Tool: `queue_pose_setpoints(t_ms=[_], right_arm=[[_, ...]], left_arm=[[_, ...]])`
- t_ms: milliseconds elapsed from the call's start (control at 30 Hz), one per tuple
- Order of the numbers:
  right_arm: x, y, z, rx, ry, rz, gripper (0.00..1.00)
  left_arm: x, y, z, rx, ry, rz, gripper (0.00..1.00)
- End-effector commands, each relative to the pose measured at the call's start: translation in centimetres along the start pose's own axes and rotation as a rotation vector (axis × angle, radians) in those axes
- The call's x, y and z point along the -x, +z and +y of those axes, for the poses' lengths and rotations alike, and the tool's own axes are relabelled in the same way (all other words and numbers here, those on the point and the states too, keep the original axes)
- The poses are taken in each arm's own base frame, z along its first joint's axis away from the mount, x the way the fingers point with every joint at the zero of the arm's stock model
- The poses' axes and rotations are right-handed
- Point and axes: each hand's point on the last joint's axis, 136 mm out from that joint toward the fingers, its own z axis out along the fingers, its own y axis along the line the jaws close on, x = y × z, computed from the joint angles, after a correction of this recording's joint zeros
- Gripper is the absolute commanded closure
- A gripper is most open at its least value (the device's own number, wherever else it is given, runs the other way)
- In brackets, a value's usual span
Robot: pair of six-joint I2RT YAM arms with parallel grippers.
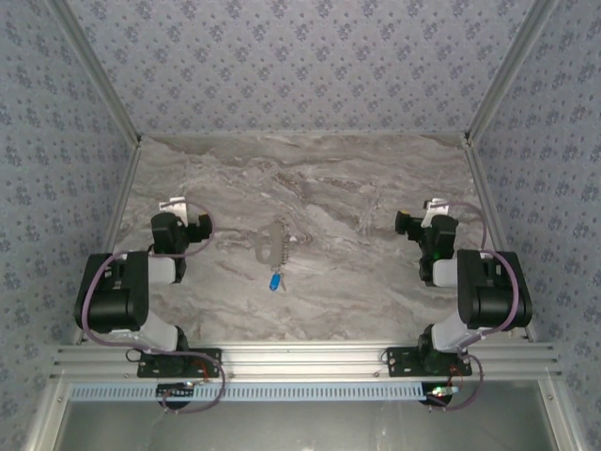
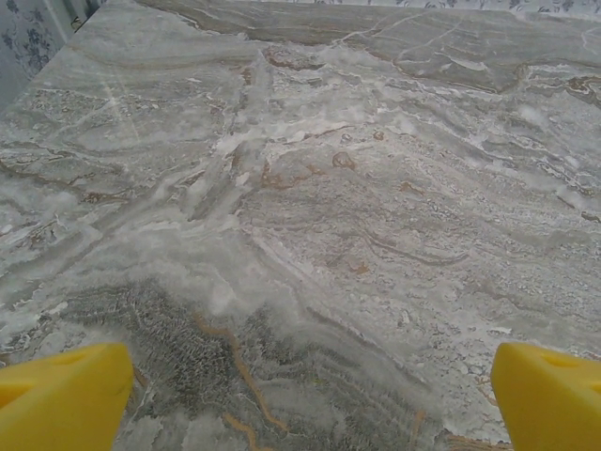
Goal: Put the keys on the keyring
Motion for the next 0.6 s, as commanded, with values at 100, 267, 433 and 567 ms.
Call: queue_pose_setpoints(t_ms=[100,267,433,567], right_arm=[[0.6,-0.4,-1.1,-0.133,-0.053,-0.039,0.0],[0.5,-0.3,-0.8,-0.135,-0.061,-0.027,0.0],[0.1,0.1,0.0,-0.077,-0.059,0.002,0.0],[0.2,-0.1,-0.1,-0.081,-0.061,-0.011,0.0]], left_arm=[[1.0,0.2,-0.3,-0.019,0.013,-0.026,0.02],[1.1,0.2,-0.3,-0.017,0.013,-0.029,0.02],[1.0,0.2,-0.3,-0.018,0.015,-0.026,0.02],[1.1,0.2,-0.3,-0.018,0.015,-0.029,0.02]])
